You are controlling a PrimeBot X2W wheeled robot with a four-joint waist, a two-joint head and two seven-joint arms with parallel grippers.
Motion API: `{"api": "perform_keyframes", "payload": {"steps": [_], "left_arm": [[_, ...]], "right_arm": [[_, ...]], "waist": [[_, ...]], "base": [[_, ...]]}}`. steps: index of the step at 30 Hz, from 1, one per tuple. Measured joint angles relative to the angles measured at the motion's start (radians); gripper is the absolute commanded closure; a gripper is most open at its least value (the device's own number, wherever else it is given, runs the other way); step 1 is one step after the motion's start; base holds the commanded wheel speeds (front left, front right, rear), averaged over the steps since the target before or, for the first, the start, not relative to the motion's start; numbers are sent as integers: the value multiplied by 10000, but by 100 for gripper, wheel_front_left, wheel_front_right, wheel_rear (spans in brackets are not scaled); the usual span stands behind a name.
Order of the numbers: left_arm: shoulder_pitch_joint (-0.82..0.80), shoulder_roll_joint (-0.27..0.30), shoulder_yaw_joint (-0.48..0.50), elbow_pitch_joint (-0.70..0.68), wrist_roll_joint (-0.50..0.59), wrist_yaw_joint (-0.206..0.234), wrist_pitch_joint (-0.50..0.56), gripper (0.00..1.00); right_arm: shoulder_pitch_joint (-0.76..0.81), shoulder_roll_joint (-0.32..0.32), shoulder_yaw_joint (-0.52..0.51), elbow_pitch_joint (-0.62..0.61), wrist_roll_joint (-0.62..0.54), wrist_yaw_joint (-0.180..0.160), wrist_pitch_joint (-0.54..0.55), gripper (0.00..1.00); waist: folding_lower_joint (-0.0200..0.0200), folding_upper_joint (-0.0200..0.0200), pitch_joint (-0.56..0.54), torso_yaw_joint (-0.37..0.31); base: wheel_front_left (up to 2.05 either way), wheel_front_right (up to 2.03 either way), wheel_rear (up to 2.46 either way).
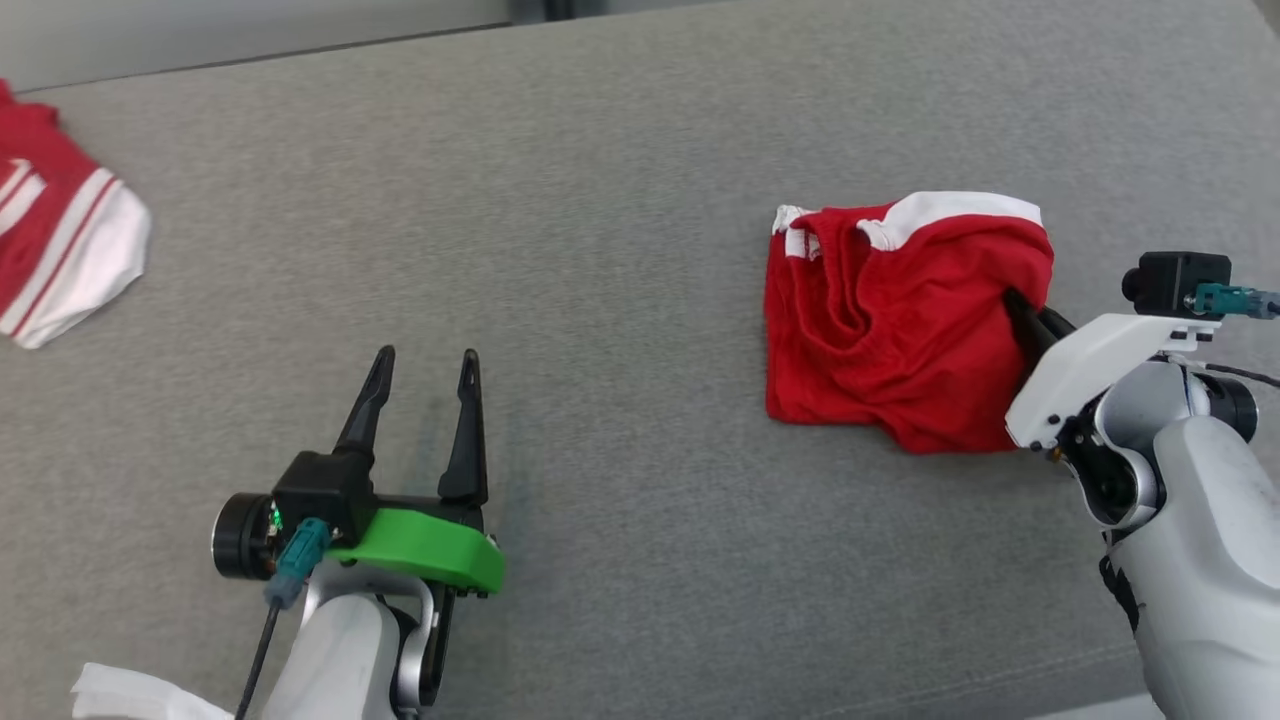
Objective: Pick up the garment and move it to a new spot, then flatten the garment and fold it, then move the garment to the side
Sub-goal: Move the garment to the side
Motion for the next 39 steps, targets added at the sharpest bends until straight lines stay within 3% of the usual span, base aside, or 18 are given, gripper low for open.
{"api": "perform_keyframes", "payload": {"steps": [6,12,21,33,39], "left_arm": [[-327,42,-153,-100,54,-61,207,0],[-394,238,-61,-297,54,31,261,0],[-386,424,81,-644,44,207,305,0],[-320,539,-6,-974,25,305,393,0],[-251,610,-77,-1003,17,332,441,0]], "right_arm": [[-387,144,288,681,173,0,-639,100],[-1033,-2,663,1340,209,2,-1248,100],[-2735,-591,738,2754,-130,0,-1770,100],[-4236,-2656,257,4867,-1093,2,-2199,100],[-4600,-3219,-90,5682,-1829,2,-2548,100]], "waist": [[0,0,455,-1211],[0,0,1022,-1603],[0,0,1388,-954],[0,0,1635,-201],[0,0,1570,42]], "base": [[0,0,0],[0,0,0],[0,0,0],[0,0,0],[0,0,0]]}}
